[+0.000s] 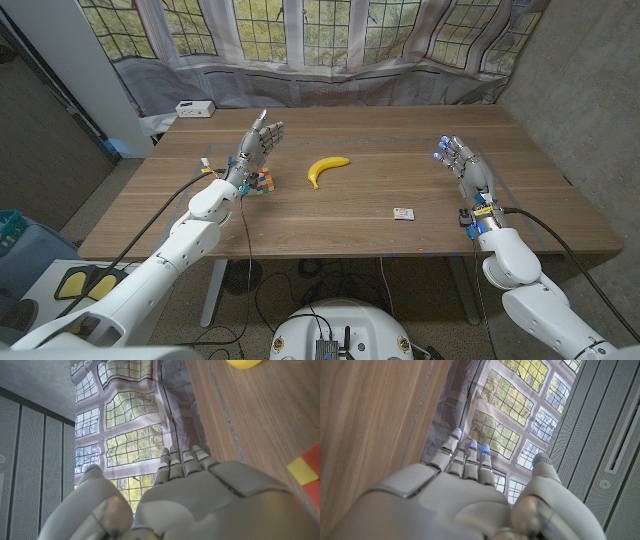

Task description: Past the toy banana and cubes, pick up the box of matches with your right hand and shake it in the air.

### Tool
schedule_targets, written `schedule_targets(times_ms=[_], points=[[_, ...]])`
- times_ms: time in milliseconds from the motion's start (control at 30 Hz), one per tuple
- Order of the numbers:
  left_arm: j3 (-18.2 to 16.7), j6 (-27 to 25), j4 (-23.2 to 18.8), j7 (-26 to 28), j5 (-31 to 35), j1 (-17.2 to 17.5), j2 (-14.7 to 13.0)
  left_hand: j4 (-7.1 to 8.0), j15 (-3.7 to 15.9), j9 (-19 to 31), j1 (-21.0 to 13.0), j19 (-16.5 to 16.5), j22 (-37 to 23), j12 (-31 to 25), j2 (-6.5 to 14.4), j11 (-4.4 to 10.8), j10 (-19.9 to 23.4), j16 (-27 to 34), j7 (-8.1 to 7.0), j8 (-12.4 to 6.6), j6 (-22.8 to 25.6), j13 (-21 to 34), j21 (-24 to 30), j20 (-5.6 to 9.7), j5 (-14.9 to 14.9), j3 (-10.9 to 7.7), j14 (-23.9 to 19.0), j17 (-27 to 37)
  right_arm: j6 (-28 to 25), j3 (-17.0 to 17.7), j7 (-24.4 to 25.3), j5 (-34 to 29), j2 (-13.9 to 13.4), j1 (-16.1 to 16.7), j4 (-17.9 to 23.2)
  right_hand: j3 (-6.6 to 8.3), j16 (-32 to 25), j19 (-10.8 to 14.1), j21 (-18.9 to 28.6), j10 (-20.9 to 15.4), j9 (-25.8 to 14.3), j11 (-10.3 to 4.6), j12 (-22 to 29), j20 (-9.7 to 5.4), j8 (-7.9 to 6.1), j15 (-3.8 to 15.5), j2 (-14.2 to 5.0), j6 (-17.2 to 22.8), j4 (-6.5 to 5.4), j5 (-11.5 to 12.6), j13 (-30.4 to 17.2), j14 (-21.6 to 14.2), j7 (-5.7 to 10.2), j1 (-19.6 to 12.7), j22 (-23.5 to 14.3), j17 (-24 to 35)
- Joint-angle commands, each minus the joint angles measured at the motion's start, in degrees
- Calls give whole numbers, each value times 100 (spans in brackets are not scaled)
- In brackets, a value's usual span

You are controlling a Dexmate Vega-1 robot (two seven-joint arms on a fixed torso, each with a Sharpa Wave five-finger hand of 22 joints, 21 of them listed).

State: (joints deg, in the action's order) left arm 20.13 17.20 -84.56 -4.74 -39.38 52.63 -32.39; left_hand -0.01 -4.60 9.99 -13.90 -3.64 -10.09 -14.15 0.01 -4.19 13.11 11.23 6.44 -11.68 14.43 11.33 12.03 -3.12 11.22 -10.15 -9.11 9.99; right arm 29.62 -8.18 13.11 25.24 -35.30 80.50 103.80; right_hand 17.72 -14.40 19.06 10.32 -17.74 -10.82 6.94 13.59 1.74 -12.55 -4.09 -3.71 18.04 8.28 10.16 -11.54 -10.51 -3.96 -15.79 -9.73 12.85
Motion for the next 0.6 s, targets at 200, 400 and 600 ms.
schedule_targets(times_ms=[200,400,600], points=[[-9,-60,-293,150,63,180,-108,-48,26,27,-55,21,-26,22,25,35,44,-5,-32,20,45,14,-39,-70,-8,-29,-39,31,83,146,-72,-129,15,307,110,-23,54,-430,-57,-87,-17,-39,-4,-68,-35,30,4,159,9,6,-24,41,25,-75,-18,1],[-57,-71,-362,178,56,235,-172,-54,23,27,-61,32,-26,27,35,33,48,-8,-39,22,57,15,-44,-83,-12,-34,-41,32,58,195,45,-381,23,425,195,-12,103,-423,-9,1,-18,-53,-53,-97,12,41,-3,88,26,14,-26,126,32,-112,-17,-11],[-76,-63,-345,91,55,199,-233,-61,35,28,-65,33,-27,29,43,40,58,-12,-49,28,55,15,-46,-90,-16,-38,-37,32,-38,272,244,-697,35,637,381,7,105,-403,13,-3,-18,-90,-59,-90,25,45,-8,70,50,22,-27,109,19,-161,-15,-21]])
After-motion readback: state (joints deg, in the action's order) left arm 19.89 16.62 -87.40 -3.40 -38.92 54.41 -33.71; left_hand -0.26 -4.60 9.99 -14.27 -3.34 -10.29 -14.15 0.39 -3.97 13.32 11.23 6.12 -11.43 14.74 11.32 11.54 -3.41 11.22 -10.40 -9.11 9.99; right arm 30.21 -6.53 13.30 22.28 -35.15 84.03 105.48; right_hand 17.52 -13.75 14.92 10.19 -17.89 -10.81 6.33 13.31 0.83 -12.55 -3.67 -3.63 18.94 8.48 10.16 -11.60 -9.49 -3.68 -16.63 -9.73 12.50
